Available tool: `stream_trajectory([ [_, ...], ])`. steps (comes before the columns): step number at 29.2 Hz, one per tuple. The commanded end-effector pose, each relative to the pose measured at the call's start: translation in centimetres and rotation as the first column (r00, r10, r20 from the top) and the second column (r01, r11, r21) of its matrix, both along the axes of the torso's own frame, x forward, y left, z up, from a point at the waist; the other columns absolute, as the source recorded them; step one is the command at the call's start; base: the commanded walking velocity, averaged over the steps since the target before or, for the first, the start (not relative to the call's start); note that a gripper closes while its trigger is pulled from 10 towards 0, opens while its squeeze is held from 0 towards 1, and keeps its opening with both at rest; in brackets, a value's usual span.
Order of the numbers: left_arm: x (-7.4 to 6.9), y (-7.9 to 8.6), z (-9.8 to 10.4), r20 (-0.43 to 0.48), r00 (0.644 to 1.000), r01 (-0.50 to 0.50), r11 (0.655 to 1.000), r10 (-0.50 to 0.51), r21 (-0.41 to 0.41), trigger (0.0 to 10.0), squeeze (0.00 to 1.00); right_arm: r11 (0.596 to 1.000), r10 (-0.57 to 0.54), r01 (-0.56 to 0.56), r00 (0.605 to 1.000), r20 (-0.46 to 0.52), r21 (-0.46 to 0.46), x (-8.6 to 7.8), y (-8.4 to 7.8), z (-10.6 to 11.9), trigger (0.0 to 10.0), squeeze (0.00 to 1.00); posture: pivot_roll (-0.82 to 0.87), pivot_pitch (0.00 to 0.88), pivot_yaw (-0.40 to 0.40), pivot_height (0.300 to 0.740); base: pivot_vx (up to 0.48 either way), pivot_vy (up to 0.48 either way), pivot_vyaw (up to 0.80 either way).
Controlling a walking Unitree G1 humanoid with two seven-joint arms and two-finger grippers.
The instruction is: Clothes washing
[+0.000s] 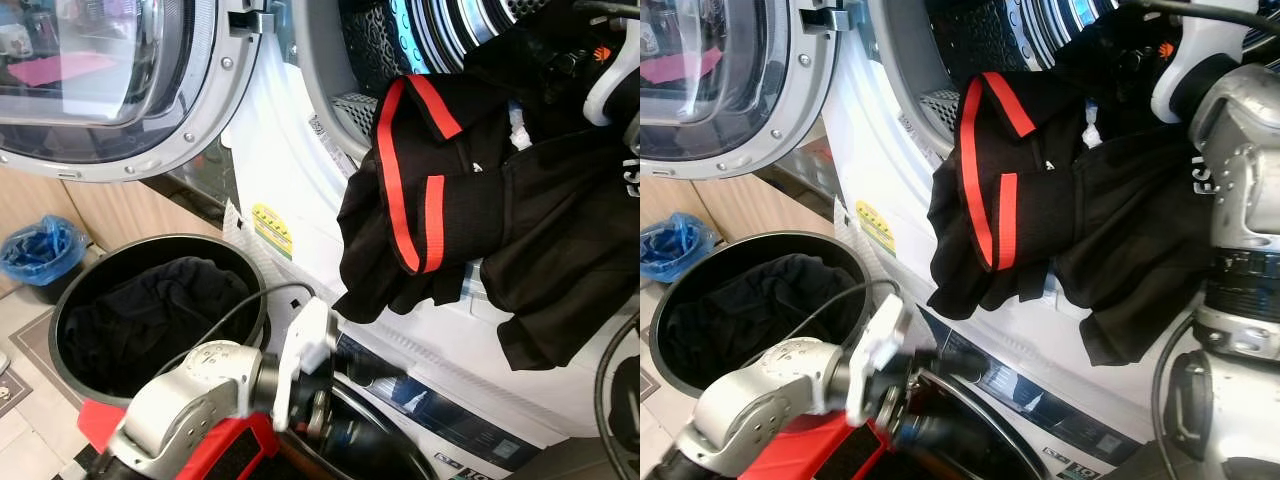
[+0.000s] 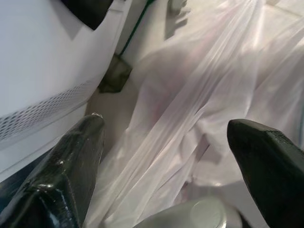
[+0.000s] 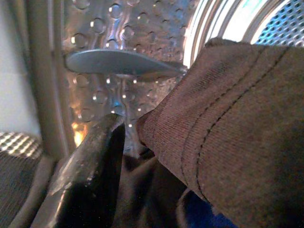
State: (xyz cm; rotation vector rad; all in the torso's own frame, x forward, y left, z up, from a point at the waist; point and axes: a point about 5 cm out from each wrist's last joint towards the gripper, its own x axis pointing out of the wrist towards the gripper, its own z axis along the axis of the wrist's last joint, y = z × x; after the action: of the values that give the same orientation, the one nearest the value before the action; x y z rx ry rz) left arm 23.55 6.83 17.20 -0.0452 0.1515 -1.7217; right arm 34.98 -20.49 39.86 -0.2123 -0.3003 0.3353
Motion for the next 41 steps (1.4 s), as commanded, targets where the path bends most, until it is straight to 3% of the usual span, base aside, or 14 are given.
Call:
stream_trajectory([
  [1,0.5,-0.2,0.5,0.083,0.996,0.011,1.000,-0.013,0.029,10.0,0.00,0.999,0.005,-0.006,1.000,0.016,0.050,-0.4,-0.7,-0.2,10.0,0.00,0.02,0.154,-0.071,0.740,0.000,0.000,0.00],
  [5,2.2,-0.1,2.9,0.242,0.970,-0.027,0.999,0.018,0.032,10.0,0.00,0.991,0.074,-0.079,0.996,0.044,0.110,-1.5,-0.4,-0.6,10.0,0.00,0.01,0.155,-0.066,0.740,0.000,0.000,0.00],
  [11,2.9,0.5,5.8,0.393,0.919,-0.001,0.999,-0.013,0.037,10.0,0.00,0.981,0.098,-0.111,0.991,0.092,0.159,-2.7,-0.8,-1.0,10.0,0.00,0.00,0.146,-0.064,0.740,0.000,0.000,0.00],
  [17,3.8,0.4,11.0,0.539,0.842,0.021,0.997,0.022,-0.074,10.0,0.00,0.980,0.090,-0.102,0.993,0.079,0.174,-2.9,-1.0,-1.9,10.0,0.00,0.01,0.145,-0.068,0.740,0.000,0.000,0.00],
  [18,3.8,0.4,11.0,0.539,0.842,0.021,0.997,0.022,-0.074,10.0,0.00,0.980,0.090,-0.102,0.993,0.079,0.174,-2.9,-1.0,-1.9,10.0,0.00,0.01,0.145,-0.068,0.740,0.000,0.000,0.00],
  [20,4.0,0.3,12.6,0.587,0.809,0.037,0.994,0.029,-0.101,10.0,0.00,0.979,0.094,-0.106,0.993,0.074,0.177,-2.9,-0.8,-2.3,10.0,0.00,0.01,0.147,-0.065,0.740,0.000,0.000,0.00],
  [23,4.4,0.2,12.9,0.614,0.787,0.016,0.995,0.050,-0.102,10.0,0.00,0.978,0.092,-0.103,0.993,0.068,0.181,-2.8,-0.7,-2.5,10.0,0.00,0.01,0.148,-0.064,0.740,0.000,0.000,0.00],
  [26,6.0,-0.3,13.3,0.642,0.746,-0.077,0.980,0.177,-0.182,10.0,0.00,0.977,0.089,-0.098,0.994,0.056,0.189,-2.9,-0.5,-3.0,10.0,0.00,0.01,0.148,-0.063,0.740,0.000,0.000,0.00],
  [30,6.3,-0.5,13.0,0.627,0.756,-0.083,0.977,0.191,-0.197,10.0,0.00,0.976,0.087,-0.096,0.995,0.055,0.194,-3.0,-0.5,-3.2,10.0,0.00,0.01,0.147,-0.061,0.740,0.000,0.000,0.00],
  [31,6.4,-0.6,12.7,0.595,0.780,-0.073,0.973,0.193,-0.220,10.0,0.00,0.975,0.086,-0.095,0.995,0.054,0.201,-3.0,-0.5,-3.3,10.0,0.00,0.01,0.145,-0.060,0.740,0.000,0.000,0.00],
  [34,6.0,-0.9,11.8,0.529,0.841,-0.008,0.979,0.118,-0.206,10.0,0.00,0.972,0.089,-0.100,0.994,0.061,0.210,-3.2,-0.4,-3.3,10.0,0.00,0.01,0.136,-0.057,0.740,0.000,0.000,0.00],
  [38,5.7,-1.1,11.1,0.489,0.872,0.056,0.982,0.041,-0.181,10.0,0.00,0.971,0.101,-0.114,0.992,0.070,0.210,-3.4,-0.2,-3.3,10.0,0.00,0.01,0.132,-0.055,0.740,0.000,0.000,0.00],
  [41,5.6,-1.3,10.8,0.485,0.874,0.094,0.984,-0.009,-0.150,10.0,0.00,0.972,0.121,-0.134,0.990,0.077,0.193,-3.7,0.1,-3.3,10.0,0.00,0.00,0.127,-0.054,0.740,0.000,0.000,0.00],
])
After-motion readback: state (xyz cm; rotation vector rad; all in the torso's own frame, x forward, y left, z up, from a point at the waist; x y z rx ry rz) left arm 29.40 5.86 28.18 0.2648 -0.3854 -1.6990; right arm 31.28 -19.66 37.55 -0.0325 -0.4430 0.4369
